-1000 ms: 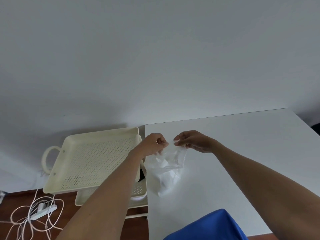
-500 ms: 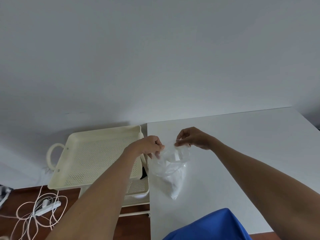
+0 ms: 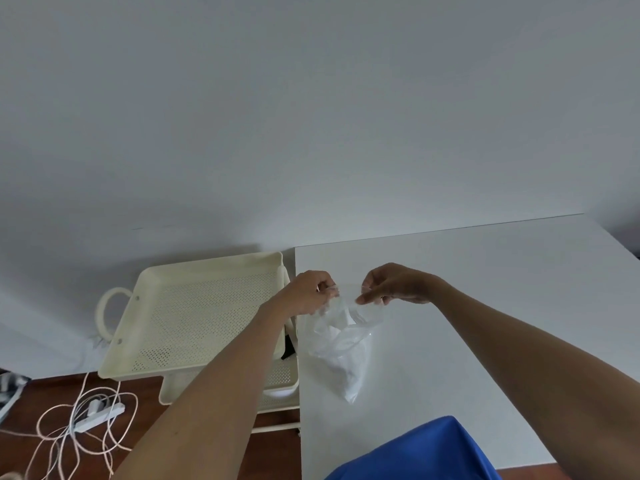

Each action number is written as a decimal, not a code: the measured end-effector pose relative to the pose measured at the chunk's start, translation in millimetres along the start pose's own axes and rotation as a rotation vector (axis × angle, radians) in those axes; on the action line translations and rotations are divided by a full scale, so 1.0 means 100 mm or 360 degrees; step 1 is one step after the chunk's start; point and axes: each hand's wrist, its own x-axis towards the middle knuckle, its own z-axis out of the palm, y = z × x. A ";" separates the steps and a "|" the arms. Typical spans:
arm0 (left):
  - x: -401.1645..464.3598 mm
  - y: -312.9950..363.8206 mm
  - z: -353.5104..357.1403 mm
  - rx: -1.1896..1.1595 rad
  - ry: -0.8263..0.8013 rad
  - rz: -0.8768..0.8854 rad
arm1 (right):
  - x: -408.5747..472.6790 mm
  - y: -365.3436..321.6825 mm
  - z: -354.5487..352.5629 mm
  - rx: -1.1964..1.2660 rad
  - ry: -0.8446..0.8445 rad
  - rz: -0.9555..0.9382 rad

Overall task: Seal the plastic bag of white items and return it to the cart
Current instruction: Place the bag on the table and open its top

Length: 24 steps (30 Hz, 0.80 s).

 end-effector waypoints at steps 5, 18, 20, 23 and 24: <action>0.04 0.09 -0.06 0.0056 -0.0156 -0.0042 | 0.05 -0.07 -0.03 -0.0228 0.0467 -0.0252; -0.01 -0.04 -0.08 0.0157 0.0106 0.0078 | -0.12 0.13 -0.15 0.0319 -0.0158 0.0140; -0.03 -0.02 -0.10 0.0134 0.0056 0.0073 | -0.11 0.10 -0.13 0.0220 0.0077 0.0008; -0.07 0.05 -0.14 -0.0095 -0.0066 0.0012 | -0.05 0.01 -0.11 0.0097 0.0400 -0.0237; -0.07 0.06 -0.15 -0.0167 -0.0089 -0.0021 | -0.04 -0.02 -0.11 0.0053 0.0445 -0.0297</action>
